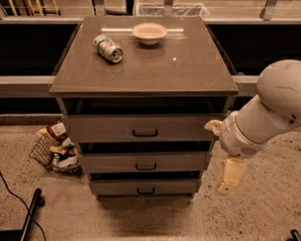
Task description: Open bottom drawer
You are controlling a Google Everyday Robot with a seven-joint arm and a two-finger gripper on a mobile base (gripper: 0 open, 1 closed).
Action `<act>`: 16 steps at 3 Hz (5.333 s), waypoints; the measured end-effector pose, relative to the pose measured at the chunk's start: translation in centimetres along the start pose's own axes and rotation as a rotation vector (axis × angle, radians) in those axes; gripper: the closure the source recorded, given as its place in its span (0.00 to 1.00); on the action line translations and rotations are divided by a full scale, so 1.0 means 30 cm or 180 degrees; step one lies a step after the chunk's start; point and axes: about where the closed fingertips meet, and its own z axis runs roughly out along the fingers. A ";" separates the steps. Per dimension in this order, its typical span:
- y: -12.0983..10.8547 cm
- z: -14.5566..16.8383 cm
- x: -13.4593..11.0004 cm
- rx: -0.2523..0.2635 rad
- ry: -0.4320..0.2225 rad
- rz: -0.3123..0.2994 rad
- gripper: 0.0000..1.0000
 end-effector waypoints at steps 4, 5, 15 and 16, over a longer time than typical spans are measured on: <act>0.017 0.716 0.091 -0.0161 -0.0656 -0.0352 0.00; 0.017 0.716 0.091 -0.0161 -0.0655 -0.0353 0.00; -0.278 1.783 0.499 -0.0067 -0.0563 -0.1090 0.00; -0.348 1.845 0.544 0.0038 -0.0374 -0.0908 0.00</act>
Offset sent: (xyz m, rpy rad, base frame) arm 0.0206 0.0319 -0.1845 0.1111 0.0317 0.1558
